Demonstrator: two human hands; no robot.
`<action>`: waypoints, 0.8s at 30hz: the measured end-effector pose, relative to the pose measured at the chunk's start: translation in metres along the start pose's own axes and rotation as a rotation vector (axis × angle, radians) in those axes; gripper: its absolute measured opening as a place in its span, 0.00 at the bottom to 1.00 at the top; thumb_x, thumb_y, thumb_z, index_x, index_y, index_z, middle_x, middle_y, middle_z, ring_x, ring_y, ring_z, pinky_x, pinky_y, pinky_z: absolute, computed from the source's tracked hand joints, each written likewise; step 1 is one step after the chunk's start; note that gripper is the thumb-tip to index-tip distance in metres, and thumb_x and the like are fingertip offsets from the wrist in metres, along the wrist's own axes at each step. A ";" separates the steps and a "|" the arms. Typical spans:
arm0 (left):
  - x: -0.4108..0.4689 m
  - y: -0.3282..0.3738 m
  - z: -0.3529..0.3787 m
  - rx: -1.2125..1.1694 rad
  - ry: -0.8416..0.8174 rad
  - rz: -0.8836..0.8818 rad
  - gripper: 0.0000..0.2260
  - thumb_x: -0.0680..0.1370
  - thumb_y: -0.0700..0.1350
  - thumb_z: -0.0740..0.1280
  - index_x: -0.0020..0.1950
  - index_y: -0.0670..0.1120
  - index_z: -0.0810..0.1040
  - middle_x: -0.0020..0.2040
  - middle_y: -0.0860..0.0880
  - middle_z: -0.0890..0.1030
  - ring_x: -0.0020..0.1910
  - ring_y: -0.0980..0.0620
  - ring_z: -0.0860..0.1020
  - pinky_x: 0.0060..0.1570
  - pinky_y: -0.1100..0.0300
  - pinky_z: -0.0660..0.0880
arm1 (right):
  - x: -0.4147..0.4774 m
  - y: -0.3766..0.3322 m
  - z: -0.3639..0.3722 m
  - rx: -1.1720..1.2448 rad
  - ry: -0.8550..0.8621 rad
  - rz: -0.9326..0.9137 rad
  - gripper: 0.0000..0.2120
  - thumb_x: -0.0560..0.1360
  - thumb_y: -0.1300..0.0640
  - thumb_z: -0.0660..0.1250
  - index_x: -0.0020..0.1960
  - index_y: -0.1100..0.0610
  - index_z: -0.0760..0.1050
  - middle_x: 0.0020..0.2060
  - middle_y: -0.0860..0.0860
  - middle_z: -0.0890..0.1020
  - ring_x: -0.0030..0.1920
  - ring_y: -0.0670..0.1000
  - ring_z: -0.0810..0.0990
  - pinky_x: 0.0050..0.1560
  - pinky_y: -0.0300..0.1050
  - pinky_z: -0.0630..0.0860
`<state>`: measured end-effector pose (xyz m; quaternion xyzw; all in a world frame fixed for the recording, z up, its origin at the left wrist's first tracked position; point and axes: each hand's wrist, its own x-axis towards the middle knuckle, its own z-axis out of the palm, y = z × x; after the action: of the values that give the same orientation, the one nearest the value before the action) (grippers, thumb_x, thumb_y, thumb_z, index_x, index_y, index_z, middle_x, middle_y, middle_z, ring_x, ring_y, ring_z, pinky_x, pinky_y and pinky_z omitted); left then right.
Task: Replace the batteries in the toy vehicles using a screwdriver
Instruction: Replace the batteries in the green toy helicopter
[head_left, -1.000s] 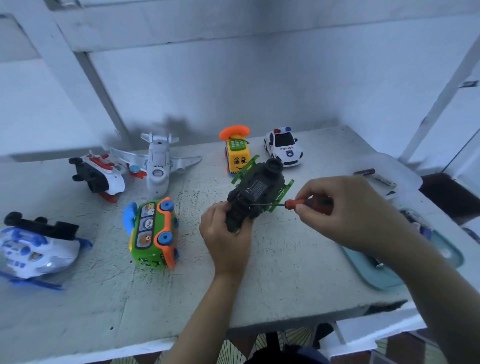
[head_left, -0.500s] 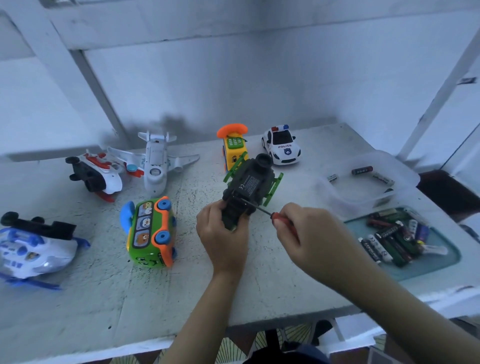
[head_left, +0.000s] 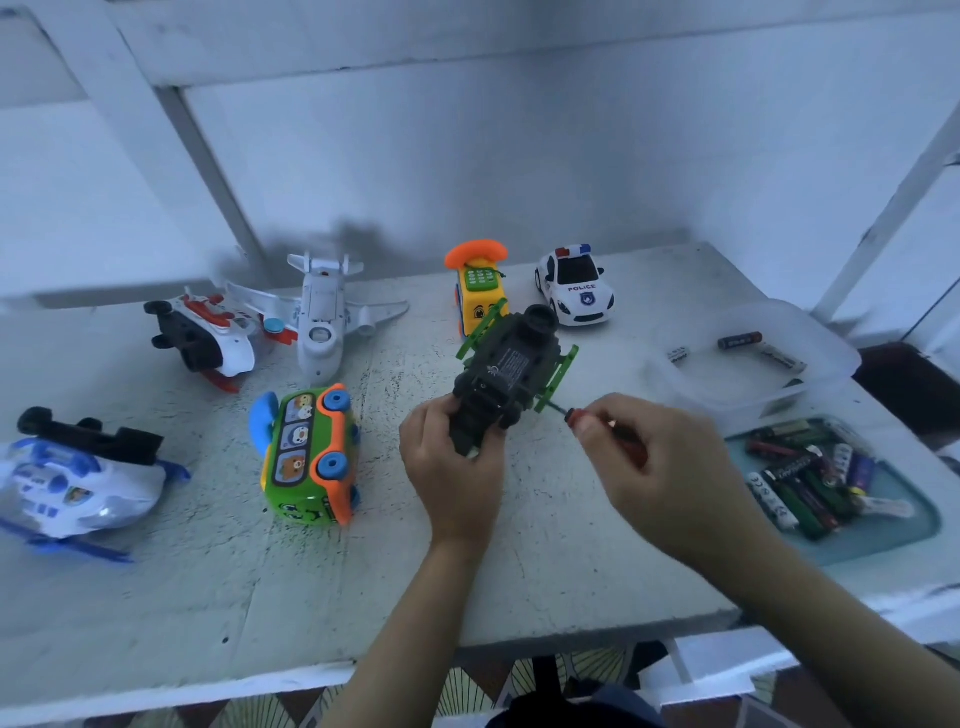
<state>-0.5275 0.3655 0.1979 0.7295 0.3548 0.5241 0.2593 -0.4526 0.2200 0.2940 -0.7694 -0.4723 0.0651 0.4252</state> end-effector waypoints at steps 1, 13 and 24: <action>0.000 0.000 0.000 -0.010 0.000 -0.005 0.18 0.63 0.36 0.79 0.49 0.37 0.79 0.45 0.44 0.79 0.48 0.55 0.70 0.50 0.77 0.65 | 0.004 0.000 -0.004 0.022 -0.003 0.016 0.21 0.79 0.47 0.55 0.33 0.58 0.72 0.20 0.48 0.69 0.20 0.46 0.65 0.21 0.37 0.62; 0.000 0.006 -0.002 -0.072 -0.109 0.014 0.17 0.64 0.44 0.75 0.50 0.38 0.79 0.47 0.46 0.79 0.49 0.51 0.74 0.46 0.55 0.76 | 0.024 -0.004 -0.023 0.358 0.311 0.107 0.16 0.64 0.52 0.77 0.47 0.53 0.75 0.38 0.44 0.83 0.38 0.43 0.82 0.40 0.36 0.78; 0.000 0.006 -0.002 -0.071 -0.127 0.018 0.17 0.64 0.44 0.75 0.49 0.38 0.79 0.47 0.46 0.79 0.49 0.58 0.70 0.48 0.69 0.70 | 0.047 -0.017 -0.025 0.637 0.468 -0.026 0.09 0.75 0.62 0.68 0.54 0.55 0.75 0.39 0.49 0.82 0.41 0.48 0.85 0.47 0.46 0.82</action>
<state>-0.5283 0.3621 0.2032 0.7550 0.3122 0.4911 0.3022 -0.4255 0.2452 0.3357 -0.5869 -0.3283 0.0259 0.7396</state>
